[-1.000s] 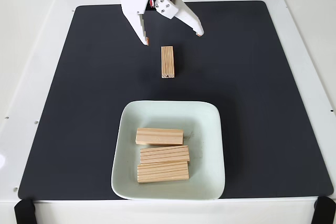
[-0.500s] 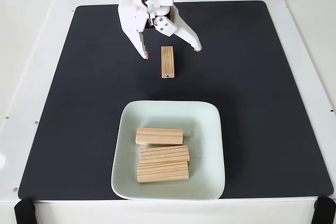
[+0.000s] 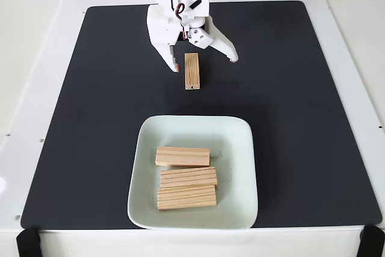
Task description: Pick up the wooden block and place them on the plate.
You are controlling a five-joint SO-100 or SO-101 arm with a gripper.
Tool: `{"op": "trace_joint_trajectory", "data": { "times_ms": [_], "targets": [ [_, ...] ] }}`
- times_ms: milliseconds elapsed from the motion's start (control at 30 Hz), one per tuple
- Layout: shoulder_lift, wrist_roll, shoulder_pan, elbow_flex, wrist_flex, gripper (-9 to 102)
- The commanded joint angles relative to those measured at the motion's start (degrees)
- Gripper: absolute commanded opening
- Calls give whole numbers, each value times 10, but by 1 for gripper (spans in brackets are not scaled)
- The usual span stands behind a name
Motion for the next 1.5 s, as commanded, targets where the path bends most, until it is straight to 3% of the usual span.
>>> {"op": "trace_joint_trajectory", "data": {
  "times_ms": [0,433,700,900,1467],
  "targets": [
    [10,-6,-7,1,4,52],
    [83,-27,-25,105,-4,52],
    [82,-29,-28,97,-5,52],
    [78,-30,-20,103,-54,52],
    [77,-24,-11,105,-49,51]
  ]
}}
